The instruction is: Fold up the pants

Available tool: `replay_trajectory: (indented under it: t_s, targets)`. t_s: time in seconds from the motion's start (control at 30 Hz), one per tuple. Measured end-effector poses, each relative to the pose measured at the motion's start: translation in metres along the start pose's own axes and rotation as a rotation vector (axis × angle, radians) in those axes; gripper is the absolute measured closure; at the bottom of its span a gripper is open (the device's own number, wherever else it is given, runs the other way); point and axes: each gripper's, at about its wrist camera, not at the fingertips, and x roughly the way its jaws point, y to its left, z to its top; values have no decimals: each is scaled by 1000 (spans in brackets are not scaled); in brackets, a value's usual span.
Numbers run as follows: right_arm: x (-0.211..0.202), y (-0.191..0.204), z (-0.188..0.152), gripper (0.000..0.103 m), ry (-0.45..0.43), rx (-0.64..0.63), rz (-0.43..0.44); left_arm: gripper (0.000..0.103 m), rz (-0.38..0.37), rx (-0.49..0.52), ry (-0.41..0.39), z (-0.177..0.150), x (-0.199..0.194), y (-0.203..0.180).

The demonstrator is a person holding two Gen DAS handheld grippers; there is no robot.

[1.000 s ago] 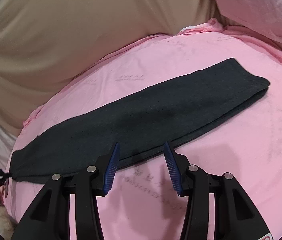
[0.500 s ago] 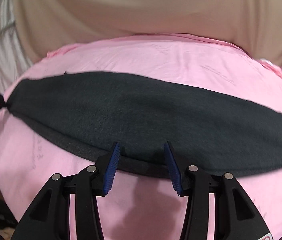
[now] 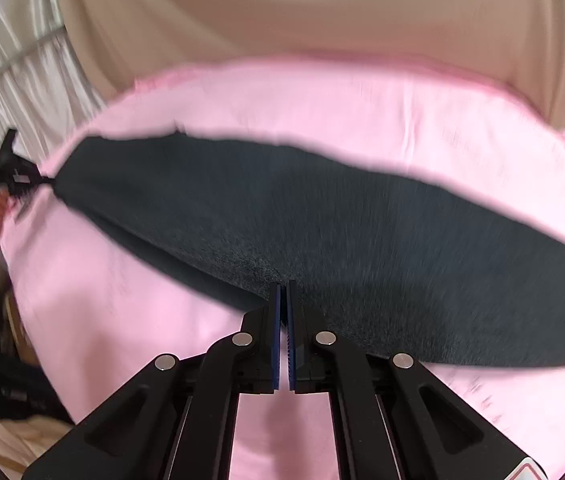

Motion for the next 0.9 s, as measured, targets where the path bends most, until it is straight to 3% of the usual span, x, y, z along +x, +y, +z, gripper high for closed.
replay_trajectory:
  t_s: [0.03,0.1,0.2,0.27,0.37,0.47,0.53,0.6,0.7,0.77,0.83,0.9]
  targets:
    - [-1,1,-2,102,-43,-7,0,102,10,-3,17,-2,9,2]
    - [-5,-2,2,101,-42,21,8,100,26,7,-4,-4,5,-1]
    - [-24,-7,2,93,-74,45,-18,101,75,38,-73,-5,-19,-12]
    - [-41,-17,-2,75,-111,71,-49,100,98,58,-124,-7,-39,-16]
    - [-64,-40,-7,70,-174,183,-50,97,66,98,-150,-17,-62,-27]
    - [-67,-47,10,69,-206,212,-5,87,37,186,-149,-27,-59,-62]
    - [-60,-30,37,69,-218,148,25,67,-15,247,-121,-39,-49,-88]
    - [-46,-11,63,69,-205,95,81,61,-78,333,-76,-54,-30,-123]
    - [-13,27,106,69,-163,-4,142,62,-139,455,20,-77,7,-163]
    - [9,48,129,69,-129,-47,166,80,-124,497,96,-89,34,-174]
    - [28,70,151,69,-107,-94,190,100,-70,536,63,-97,39,-171]
    - [43,84,170,69,-95,-110,238,102,-94,537,75,-100,33,-162]
